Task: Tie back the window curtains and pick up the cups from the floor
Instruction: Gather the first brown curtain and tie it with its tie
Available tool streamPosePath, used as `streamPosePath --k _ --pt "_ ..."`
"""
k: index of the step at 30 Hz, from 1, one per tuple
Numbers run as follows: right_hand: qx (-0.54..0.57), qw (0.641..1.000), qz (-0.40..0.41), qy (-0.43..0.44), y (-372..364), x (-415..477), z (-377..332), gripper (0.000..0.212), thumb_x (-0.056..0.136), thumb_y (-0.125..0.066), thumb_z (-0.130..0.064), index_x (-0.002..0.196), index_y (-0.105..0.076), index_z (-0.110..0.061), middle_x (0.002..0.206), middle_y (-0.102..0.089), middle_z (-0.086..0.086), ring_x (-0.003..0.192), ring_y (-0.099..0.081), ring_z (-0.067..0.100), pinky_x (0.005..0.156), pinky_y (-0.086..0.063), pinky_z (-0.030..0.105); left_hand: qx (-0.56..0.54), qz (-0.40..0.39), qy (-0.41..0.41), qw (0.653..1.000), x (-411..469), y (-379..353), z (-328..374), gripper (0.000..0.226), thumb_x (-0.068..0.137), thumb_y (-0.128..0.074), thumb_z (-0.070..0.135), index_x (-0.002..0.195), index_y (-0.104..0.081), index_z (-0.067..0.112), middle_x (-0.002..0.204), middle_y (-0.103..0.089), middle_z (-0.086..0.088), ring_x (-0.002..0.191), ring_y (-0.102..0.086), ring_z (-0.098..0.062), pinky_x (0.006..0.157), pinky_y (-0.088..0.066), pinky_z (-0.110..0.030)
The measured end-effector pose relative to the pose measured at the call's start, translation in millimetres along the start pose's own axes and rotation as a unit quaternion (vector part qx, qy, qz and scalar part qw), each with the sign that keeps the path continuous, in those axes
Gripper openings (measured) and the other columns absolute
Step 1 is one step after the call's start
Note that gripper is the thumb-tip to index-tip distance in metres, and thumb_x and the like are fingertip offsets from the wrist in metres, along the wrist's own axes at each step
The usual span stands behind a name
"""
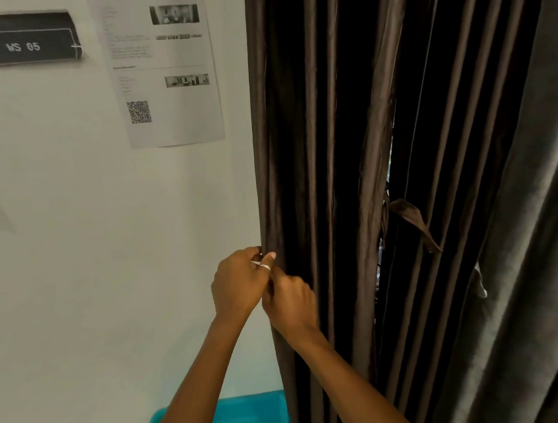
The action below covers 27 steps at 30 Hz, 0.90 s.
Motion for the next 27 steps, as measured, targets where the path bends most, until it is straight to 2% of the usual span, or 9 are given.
streamPosePath --k 3,7,10,16,19,21,24,25,27 --pt "-0.014 1.0 -0.002 -0.012 -4 6 -1 0.024 0.1 -0.055 -0.03 0.117 -0.065 -0.016 0.087 -0.075 0.006 0.074 -0.072 0.026 0.069 -0.062 0.041 0.024 0.002 -0.014 1.0 3 -6 -6 0.033 0.095 -0.054 0.052 0.09 -0.073 0.026 0.08 -0.072 0.007 0.075 -0.068 -0.015 0.069 -0.053 -0.026" --pt "-0.021 0.999 0.001 -0.025 -8 10 -5 0.023 0.099 -0.057 -0.031 0.114 -0.066 -0.015 0.087 -0.075 0.005 0.073 -0.072 0.025 0.07 -0.062 0.04 0.039 -0.005 -0.025 0.999 11 -11 -14 0.035 0.096 -0.052 0.054 0.088 -0.073 0.027 0.078 -0.071 0.008 0.07 -0.065 -0.013 0.068 -0.052 -0.025" --pt "-0.024 0.999 0.004 -0.025 -8 12 -4 0.026 0.099 -0.058 -0.029 0.119 -0.065 -0.014 0.089 -0.075 0.005 0.075 -0.073 0.025 0.071 -0.062 0.04 0.037 -0.013 -0.023 0.999 16 -13 -12 0.039 0.094 -0.051 0.059 0.077 -0.066 0.027 0.069 -0.064 0.009 0.067 -0.064 -0.014 0.068 -0.055 -0.027" --pt "-0.047 0.999 -0.01 -0.017 4 10 2 0.024 0.1 -0.057 -0.025 0.12 -0.065 -0.012 0.092 -0.075 0.008 0.077 -0.073 0.025 0.072 -0.061 0.035 0.056 -0.021 -0.043 0.997 16 -22 -3 0.038 0.1 -0.049 0.044 0.069 -0.057 0.023 0.061 -0.055 0.007 0.058 -0.057 -0.015 0.059 -0.046 -0.024" --pt "-0.056 0.998 -0.011 -0.017 21 9 8 0.022 0.099 -0.059 -0.029 0.116 -0.064 -0.015 0.088 -0.074 0.004 0.074 -0.071 0.021 0.068 -0.06 0.034 0.046 -0.015 -0.06 0.997 17 -21 -5 0.041 0.1 -0.05 0.04 0.067 -0.06 0.019 0.059 -0.058 0.004 0.055 -0.058 -0.017 0.057 -0.052 -0.029" --pt "-0.054 0.998 0.037 -0.022 38 7 10 0.026 0.098 -0.059 -0.038 0.115 -0.063 -0.019 0.077 -0.071 -0.002 0.066 -0.068 0.014 0.06 -0.057 0.029 0.043 -0.008 -0.064 0.997 18 -20 -9 0.042 0.101 -0.051 0.039 0.066 -0.061 0.017 0.058 -0.059 0.001 0.053 -0.058 -0.018 0.057 -0.055 -0.032" --pt "-0.044 0.98 0.187 -0.044 70 9 11 0.027 0.095 -0.063 -0.044 0.109 -0.061 -0.02 0.065 -0.062 -0.011 0.056 -0.061 0.006 0.052 -0.052 0.027 0.038 -0.012 -0.059 0.997 21 -19 -12 0.042 0.1 -0.05 0.04 0.064 -0.056 0.02 0.056 -0.055 0.004 0.051 -0.053 -0.012 0.053 -0.046 -0.022" --pt "-0.036 0.972 0.225 -0.06 80 11 12 0.031 0.093 -0.066 -0.046 0.108 -0.059 -0.02 0.065 -0.058 -0.012 0.055 -0.058 0.005 0.051 -0.051 0.027 0.033 -0.014 -0.058 0.998 22 -19 -13 0.041 0.1 -0.05 0.041 0.065 -0.056 0.02 0.057 -0.054 0.004 0.051 -0.053 -0.011 0.053 -0.043 -0.019" --pt "-0.029 0.967 0.235 -0.098 92 19 15 0.043 0.09 -0.067 -0.052 0.113 -0.055 -0.019 0.076 -0.058 -0.011 0.058 -0.058 0.007 0.053 -0.052 0.03 0.03 -0.014 -0.06 0.998 23 -18 -15 0.041 0.1 -0.051 0.04 0.065 -0.056 0.019 0.057 -0.054 0.004 0.05 -0.052 -0.011 0.053 -0.039 -0.017"
Point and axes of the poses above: each hand's wrist, its own x-axis towards the middle knuckle, its own y-axis out of the back of the hand, z = x × y, the point moved 3 cm from there along x, towards the middle knuckle
